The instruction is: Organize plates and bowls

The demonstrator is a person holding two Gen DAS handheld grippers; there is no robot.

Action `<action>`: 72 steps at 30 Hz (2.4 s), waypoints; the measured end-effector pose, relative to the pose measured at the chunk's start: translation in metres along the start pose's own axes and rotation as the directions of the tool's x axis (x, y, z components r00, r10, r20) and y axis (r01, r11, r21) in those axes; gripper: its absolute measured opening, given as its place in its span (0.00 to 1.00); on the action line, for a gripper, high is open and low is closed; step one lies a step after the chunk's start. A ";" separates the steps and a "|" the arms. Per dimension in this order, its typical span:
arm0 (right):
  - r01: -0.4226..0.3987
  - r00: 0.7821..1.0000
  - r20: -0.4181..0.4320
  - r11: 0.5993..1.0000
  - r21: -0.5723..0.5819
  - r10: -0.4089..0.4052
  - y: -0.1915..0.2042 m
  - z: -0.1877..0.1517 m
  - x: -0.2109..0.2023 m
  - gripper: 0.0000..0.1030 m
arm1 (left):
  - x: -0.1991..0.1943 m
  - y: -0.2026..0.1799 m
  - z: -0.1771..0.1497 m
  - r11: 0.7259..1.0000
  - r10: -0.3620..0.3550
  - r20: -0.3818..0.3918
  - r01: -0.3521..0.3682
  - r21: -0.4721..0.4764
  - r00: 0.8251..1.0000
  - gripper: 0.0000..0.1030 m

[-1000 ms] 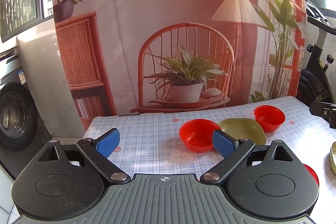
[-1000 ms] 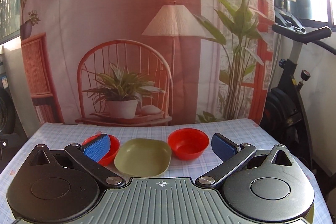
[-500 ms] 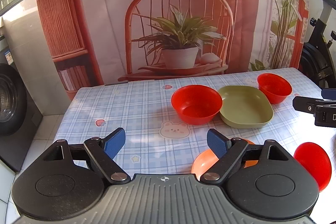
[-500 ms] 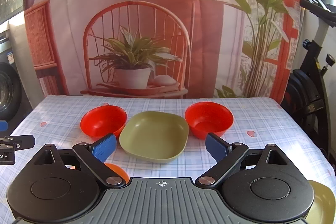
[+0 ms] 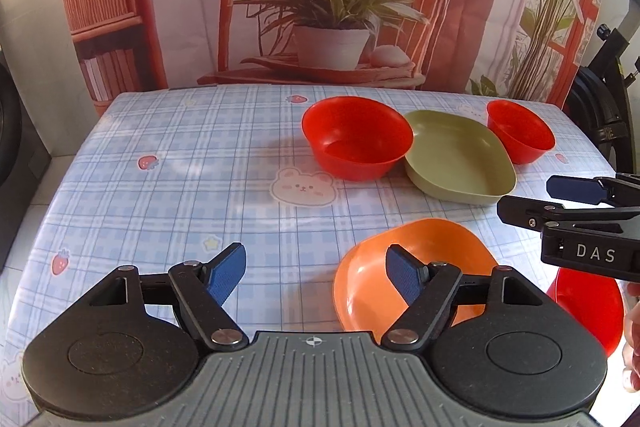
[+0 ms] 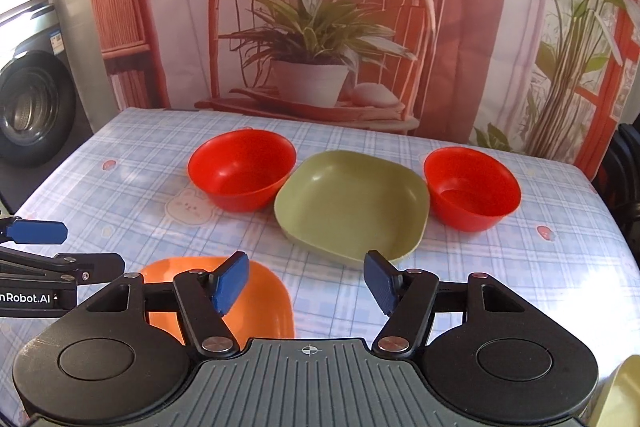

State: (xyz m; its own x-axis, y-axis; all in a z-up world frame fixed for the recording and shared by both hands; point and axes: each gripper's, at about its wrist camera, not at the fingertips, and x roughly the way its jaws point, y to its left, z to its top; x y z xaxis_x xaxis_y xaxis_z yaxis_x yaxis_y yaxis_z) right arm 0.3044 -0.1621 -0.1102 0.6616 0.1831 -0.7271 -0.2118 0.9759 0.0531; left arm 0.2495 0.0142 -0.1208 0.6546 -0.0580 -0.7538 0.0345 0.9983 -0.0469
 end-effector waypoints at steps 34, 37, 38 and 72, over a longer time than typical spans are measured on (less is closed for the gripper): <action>-0.061 0.982 -0.173 0.996 0.060 0.070 0.012 -0.043 0.024 0.08 | 0.026 0.003 -0.035 0.990 -0.110 -0.151 0.095 -0.101 0.982 0.15; -0.069 0.984 -0.160 0.995 0.070 0.080 0.012 -0.042 0.018 0.08 | 0.022 0.002 -0.033 0.994 -0.093 -0.136 0.083 -0.072 0.986 0.15; -0.072 0.985 -0.152 0.994 0.077 0.083 0.011 -0.041 0.016 0.08 | 0.020 0.001 -0.031 0.995 -0.087 -0.128 0.080 -0.059 0.988 0.15; 0.089 0.996 -0.021 0.956 0.279 -0.086 -0.121 0.034 0.055 0.08 | 0.121 -0.101 0.105 0.945 -0.244 -0.084 0.257 0.203 0.966 0.15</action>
State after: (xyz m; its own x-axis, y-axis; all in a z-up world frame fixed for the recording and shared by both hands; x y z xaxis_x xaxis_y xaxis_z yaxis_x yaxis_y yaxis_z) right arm 0.3908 -0.2659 -0.1336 0.6622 0.0959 -0.7431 0.0569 0.9825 0.1774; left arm 0.4051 -0.0934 -0.1384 0.5601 -0.3004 -0.7720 0.3540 0.9293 -0.1048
